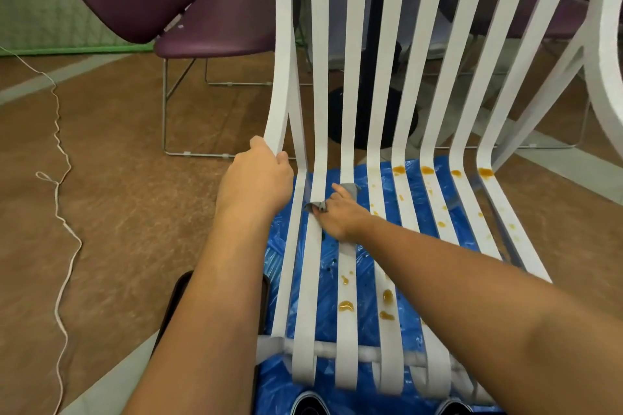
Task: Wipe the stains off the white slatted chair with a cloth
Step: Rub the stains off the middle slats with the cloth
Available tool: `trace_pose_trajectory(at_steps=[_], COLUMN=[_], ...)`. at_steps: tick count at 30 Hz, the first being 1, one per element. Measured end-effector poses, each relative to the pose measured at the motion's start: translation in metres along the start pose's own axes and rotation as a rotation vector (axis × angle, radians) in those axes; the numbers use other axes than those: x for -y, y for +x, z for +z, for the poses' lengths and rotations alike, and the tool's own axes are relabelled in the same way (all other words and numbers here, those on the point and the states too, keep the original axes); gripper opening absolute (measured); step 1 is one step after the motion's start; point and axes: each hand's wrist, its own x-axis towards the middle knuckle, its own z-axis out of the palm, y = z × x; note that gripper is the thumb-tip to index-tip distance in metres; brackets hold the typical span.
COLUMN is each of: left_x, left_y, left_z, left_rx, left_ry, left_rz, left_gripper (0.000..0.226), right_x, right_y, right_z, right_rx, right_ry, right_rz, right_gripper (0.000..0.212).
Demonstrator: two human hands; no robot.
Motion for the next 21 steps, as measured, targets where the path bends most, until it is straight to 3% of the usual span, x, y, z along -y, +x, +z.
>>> trace_pose_trajectory(at_steps=[7,11,15,21], left_x=[-0.002,-0.001,0.0,-0.001], left_y=[-0.001,0.0,-0.001,-0.003], left_z=[0.0,0.001,0.003,0.003], left_rx=[-0.02,-0.023,-0.042,-0.036], left_ry=[0.045,0.042,0.068,0.08], left_rz=[0.022,0.016,0.015,0.011], left_gripper=[0.033,0.032,0.033,0.034], right_x=[0.017,0.031,0.026,0.021], right_y=[-0.026,-0.06,-0.046,-0.025], right_z=[0.001,-0.004,0.009,0.014], right_rx=[-0.058,0.052,0.149,0.071], right_ry=[0.086,0.247,0.116,0.05], right_rz=[0.097,0.172,0.125,0.164], right_gripper=[0.058,0.057,0.063,0.074])
